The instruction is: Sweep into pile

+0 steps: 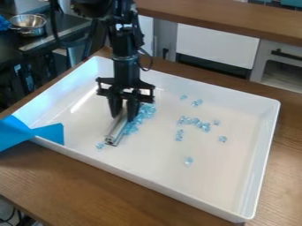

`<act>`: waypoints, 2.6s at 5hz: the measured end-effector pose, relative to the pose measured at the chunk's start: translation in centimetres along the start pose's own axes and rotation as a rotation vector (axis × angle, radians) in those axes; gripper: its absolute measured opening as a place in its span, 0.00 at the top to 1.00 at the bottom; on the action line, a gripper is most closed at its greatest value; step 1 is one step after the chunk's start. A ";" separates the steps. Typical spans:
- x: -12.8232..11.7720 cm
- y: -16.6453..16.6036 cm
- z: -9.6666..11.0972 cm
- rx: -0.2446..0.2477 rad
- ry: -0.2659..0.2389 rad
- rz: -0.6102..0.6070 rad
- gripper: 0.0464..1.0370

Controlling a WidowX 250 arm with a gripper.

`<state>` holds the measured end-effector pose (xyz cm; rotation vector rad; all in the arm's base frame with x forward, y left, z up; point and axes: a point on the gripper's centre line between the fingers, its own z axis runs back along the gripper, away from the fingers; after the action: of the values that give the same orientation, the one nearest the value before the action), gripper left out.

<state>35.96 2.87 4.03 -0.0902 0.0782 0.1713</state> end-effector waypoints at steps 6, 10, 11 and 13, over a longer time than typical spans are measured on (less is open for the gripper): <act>2.8 -13.6 -0.3 -0.228 0.023 0.118 0.68; 4.3 -13.1 5.2 -0.479 0.060 0.186 0.68; 4.6 -8.4 8.5 -0.537 0.043 0.207 0.68; 2.7 -1.1 9.6 -0.328 0.100 0.090 0.68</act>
<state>39.51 3.21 13.37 -0.4225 0.1533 0.2686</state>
